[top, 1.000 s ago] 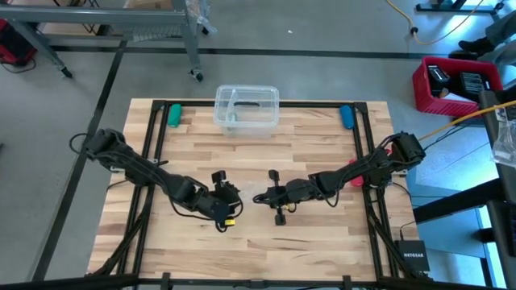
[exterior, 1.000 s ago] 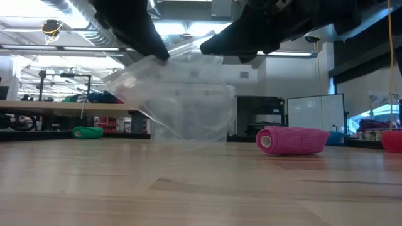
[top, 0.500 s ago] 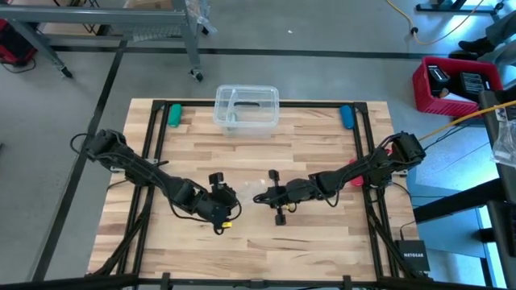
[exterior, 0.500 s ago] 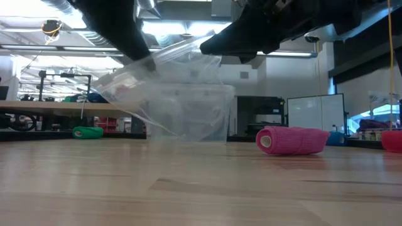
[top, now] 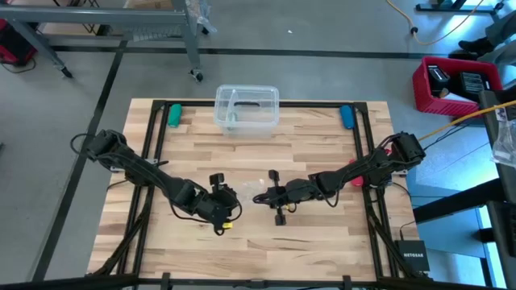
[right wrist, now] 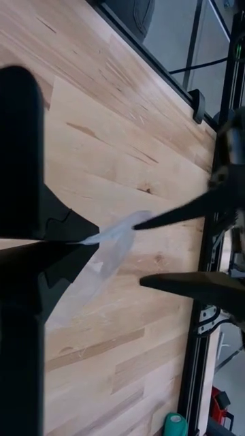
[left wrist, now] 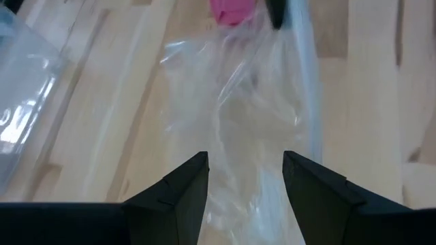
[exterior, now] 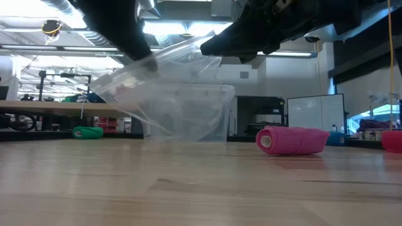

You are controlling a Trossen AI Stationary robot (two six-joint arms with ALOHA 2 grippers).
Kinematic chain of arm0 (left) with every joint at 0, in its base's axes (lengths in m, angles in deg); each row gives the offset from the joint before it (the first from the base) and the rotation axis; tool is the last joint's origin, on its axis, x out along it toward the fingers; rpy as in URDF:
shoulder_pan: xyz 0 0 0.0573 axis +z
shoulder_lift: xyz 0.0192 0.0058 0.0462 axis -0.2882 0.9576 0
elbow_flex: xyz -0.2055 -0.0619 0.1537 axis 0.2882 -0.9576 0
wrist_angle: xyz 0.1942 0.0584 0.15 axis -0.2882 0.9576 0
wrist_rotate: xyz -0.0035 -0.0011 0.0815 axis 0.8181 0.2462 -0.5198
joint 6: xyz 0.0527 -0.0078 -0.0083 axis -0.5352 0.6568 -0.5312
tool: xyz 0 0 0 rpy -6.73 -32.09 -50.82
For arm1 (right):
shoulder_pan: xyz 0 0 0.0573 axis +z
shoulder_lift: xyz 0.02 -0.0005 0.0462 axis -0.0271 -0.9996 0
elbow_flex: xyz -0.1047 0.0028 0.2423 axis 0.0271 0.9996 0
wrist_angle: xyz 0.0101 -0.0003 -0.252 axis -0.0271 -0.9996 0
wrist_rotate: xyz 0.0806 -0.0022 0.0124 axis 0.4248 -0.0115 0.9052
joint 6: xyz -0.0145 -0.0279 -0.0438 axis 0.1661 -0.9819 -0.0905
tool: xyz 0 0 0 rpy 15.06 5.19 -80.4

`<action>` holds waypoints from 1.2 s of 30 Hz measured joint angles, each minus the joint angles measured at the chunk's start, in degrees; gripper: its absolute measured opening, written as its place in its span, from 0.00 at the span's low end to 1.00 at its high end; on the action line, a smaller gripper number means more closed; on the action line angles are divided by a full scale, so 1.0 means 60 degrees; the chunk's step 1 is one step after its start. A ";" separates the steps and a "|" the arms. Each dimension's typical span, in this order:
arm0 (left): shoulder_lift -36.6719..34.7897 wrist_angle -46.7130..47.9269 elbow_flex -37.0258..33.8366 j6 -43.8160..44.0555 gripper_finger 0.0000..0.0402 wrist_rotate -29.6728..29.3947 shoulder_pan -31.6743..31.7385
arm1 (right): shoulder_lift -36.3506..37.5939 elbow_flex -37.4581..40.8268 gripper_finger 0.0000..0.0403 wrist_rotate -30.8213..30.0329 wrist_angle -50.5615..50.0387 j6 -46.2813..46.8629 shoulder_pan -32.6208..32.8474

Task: Roll bandage
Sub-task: Open transparent zip bag

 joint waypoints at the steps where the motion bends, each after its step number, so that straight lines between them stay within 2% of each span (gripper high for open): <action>1: -0.0082 0.0121 0.0039 0.0116 0.45 0.0000 -0.0030 | 0.0000 0.0000 0.00 0.0000 -0.0003 0.0000 0.0000; 8: -0.0564 0.0145 0.0254 0.0182 0.45 -0.0020 -0.0161 | 0.0000 0.0000 0.00 0.0004 -0.0004 0.0000 0.0000; 36: -0.0152 -0.0401 0.0254 0.0073 0.45 0.0569 -0.0146 | 0.0000 0.0000 0.00 0.0175 0.0085 0.0000 0.0000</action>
